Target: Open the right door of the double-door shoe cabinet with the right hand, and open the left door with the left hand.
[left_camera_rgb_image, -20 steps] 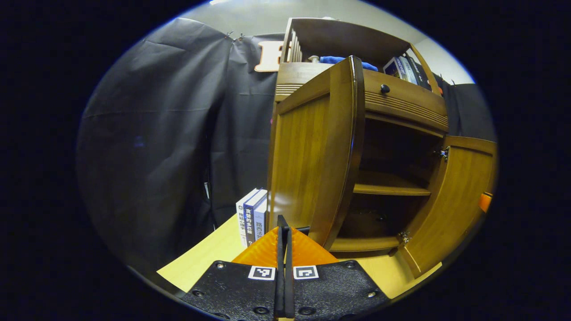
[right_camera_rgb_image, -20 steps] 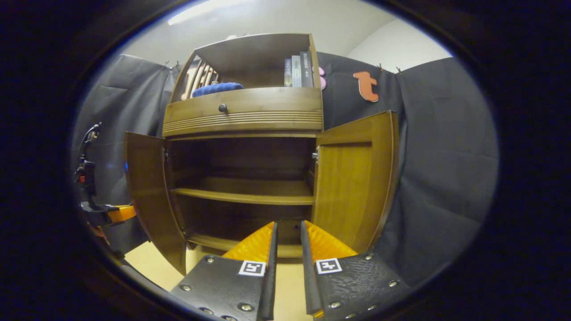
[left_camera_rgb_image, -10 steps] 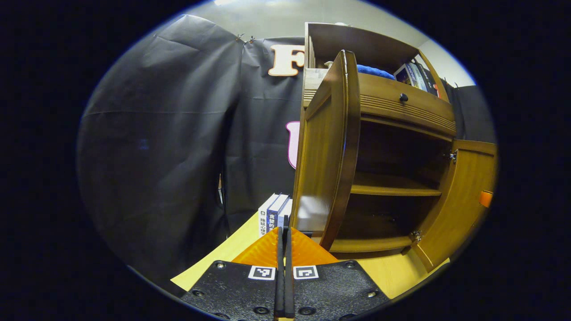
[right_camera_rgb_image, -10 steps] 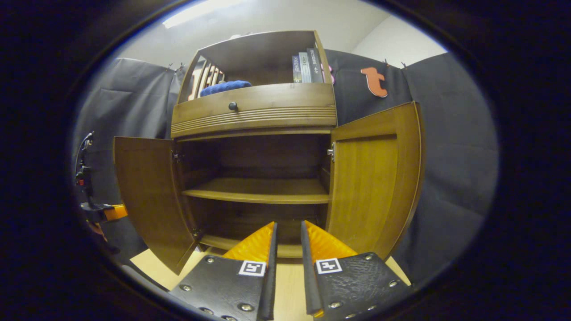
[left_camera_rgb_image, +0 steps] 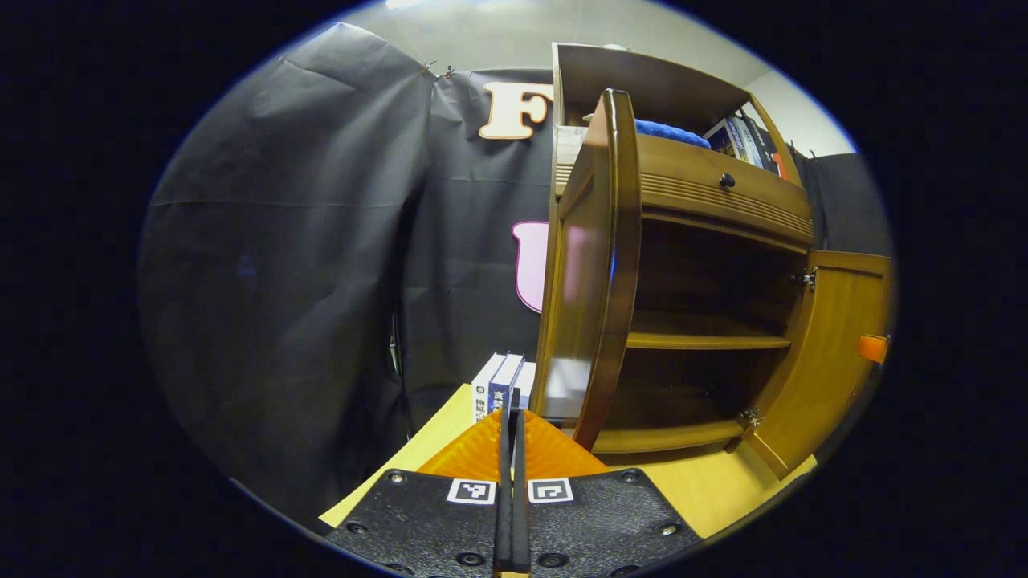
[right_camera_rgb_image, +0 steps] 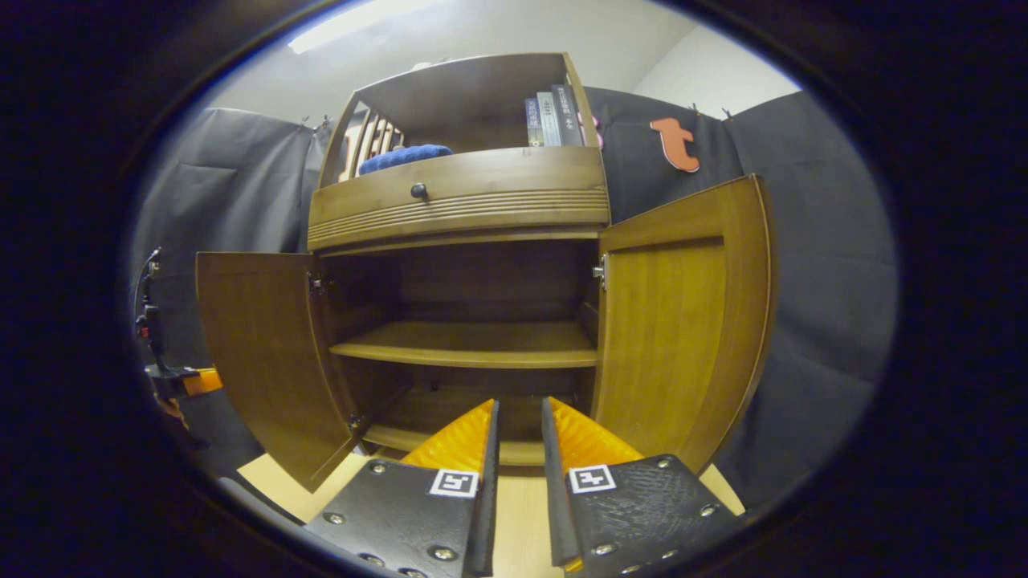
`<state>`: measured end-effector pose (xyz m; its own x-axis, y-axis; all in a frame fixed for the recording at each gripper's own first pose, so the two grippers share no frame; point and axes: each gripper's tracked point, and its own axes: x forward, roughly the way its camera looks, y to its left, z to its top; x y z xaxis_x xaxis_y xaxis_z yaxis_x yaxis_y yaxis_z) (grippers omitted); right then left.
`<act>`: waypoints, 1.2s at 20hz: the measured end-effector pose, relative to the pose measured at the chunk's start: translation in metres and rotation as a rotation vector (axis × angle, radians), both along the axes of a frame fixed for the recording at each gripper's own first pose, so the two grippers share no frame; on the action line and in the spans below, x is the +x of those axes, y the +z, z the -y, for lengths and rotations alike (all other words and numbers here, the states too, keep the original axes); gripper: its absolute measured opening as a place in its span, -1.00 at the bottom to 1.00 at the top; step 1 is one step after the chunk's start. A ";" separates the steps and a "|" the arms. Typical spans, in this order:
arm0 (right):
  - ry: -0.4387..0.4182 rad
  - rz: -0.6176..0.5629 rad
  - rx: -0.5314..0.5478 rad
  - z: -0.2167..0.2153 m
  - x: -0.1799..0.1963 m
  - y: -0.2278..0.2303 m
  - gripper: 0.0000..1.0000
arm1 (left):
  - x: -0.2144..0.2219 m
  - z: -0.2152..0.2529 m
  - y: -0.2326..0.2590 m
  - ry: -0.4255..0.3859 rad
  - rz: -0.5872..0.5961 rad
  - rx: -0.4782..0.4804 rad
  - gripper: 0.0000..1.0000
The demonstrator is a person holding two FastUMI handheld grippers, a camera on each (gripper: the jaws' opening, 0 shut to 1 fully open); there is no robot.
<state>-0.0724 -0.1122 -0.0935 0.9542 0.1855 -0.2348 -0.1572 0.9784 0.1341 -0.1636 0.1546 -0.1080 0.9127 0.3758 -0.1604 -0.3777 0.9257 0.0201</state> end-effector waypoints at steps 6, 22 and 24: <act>0.019 -0.001 -0.004 -0.006 0.003 -0.002 -0.46 | -0.003 -0.020 0.001 -0.022 0.006 -0.005 -1.00; 0.057 -0.010 0.016 -0.018 0.007 -0.007 -0.46 | -0.038 -0.029 0.029 0.065 0.090 -0.058 -1.00; 0.056 -0.009 0.015 -0.016 0.006 -0.007 -0.46 | -0.040 -0.020 0.047 0.060 0.127 -0.053 -0.99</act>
